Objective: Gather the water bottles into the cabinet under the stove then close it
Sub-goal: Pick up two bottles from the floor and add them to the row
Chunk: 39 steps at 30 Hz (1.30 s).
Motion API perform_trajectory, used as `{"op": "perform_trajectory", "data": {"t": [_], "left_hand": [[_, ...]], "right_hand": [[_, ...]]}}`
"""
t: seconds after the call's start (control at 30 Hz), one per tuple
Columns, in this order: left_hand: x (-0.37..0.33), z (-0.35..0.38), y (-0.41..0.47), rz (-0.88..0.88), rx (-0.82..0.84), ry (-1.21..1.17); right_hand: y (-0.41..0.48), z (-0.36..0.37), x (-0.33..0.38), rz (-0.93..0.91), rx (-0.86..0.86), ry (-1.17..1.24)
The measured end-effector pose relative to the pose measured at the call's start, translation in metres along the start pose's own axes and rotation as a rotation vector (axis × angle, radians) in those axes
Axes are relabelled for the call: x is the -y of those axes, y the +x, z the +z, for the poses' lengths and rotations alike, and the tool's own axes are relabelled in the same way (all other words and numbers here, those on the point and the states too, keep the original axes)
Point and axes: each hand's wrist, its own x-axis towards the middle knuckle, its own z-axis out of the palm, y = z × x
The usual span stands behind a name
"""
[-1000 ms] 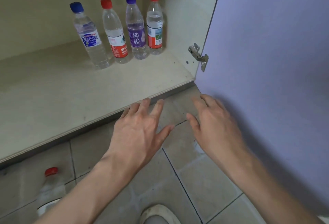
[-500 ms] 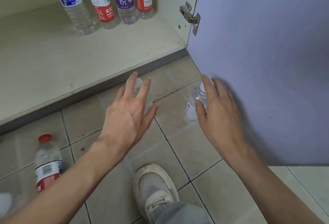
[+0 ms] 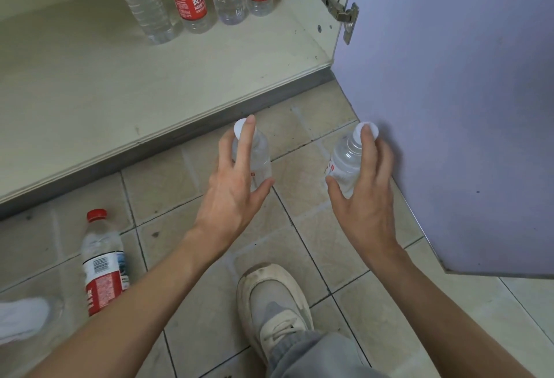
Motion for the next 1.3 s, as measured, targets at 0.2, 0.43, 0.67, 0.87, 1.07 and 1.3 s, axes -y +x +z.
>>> {"op": "perform_trajectory", "data": {"t": [0.2,0.43,0.67,0.87,1.07,1.3], "left_hand": [[0.005,0.019,0.012,-0.024,-0.098,-0.144],[0.011,0.023,0.016,-0.045,-0.155,-0.216],[0.008,0.022,0.023,-0.090,-0.123,-0.257],[0.015,0.014,0.036,-0.061,-0.069,-0.263],[0.011,-0.006,0.046,-0.051,-0.105,-0.329],[0.012,-0.073,0.065,-0.030,-0.213,-0.342]], "right_hand": [[0.010,0.017,-0.014,0.002,-0.081,0.057],[0.017,0.021,-0.017,-0.044,-0.098,0.071],[0.027,0.019,-0.015,-0.074,-0.056,0.095],[0.042,0.018,-0.008,-0.052,0.019,0.138],[0.064,0.021,0.020,-0.093,0.006,0.223],[0.115,0.033,0.073,-0.219,0.009,0.339]]}}
